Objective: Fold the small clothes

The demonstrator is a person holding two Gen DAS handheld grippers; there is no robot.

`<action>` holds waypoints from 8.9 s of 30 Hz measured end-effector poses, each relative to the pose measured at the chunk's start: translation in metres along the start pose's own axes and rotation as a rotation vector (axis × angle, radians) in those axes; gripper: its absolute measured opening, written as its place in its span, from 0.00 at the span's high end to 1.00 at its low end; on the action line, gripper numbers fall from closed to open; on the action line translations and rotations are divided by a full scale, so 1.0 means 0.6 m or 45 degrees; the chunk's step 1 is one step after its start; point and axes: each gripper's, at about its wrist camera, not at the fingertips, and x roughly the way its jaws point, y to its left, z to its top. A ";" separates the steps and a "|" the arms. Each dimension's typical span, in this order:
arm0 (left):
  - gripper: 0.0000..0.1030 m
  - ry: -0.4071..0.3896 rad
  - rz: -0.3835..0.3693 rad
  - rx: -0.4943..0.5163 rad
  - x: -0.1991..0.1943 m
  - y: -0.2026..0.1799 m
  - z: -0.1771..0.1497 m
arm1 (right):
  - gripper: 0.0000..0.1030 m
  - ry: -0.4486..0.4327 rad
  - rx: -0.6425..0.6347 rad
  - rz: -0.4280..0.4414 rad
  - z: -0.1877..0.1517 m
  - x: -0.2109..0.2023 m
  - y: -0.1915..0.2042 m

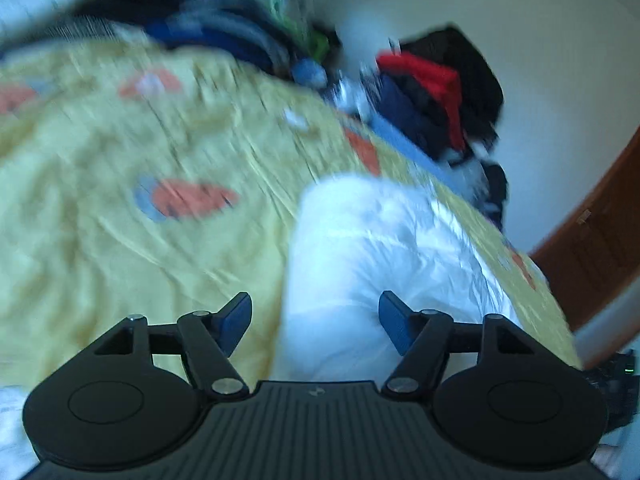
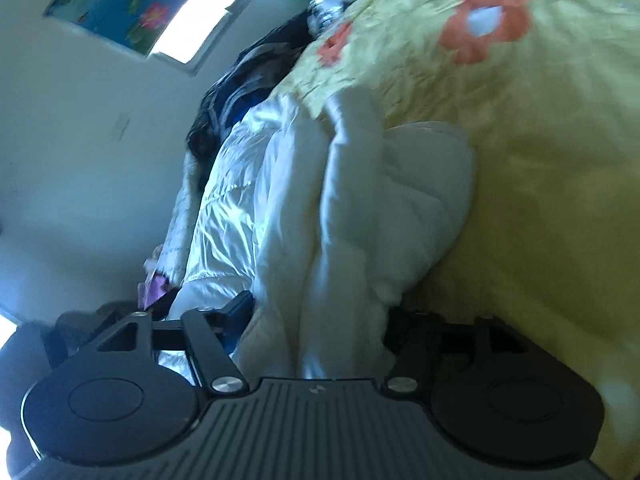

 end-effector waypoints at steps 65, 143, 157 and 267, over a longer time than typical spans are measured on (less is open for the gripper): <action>0.21 0.133 0.093 0.304 -0.003 -0.031 -0.108 | 0.62 -0.016 -0.523 -0.296 -0.185 -0.050 0.074; 0.39 0.344 -0.139 0.074 0.029 -0.001 -0.026 | 0.64 0.041 -0.178 -0.145 -0.039 0.009 0.036; 0.33 0.024 0.065 0.270 -0.089 -0.027 -0.067 | 0.41 -0.115 -0.203 -0.177 -0.098 -0.086 0.076; 0.00 0.029 0.351 0.539 -0.125 -0.030 -0.276 | 0.01 -0.365 -0.722 -0.937 -0.444 -0.012 0.152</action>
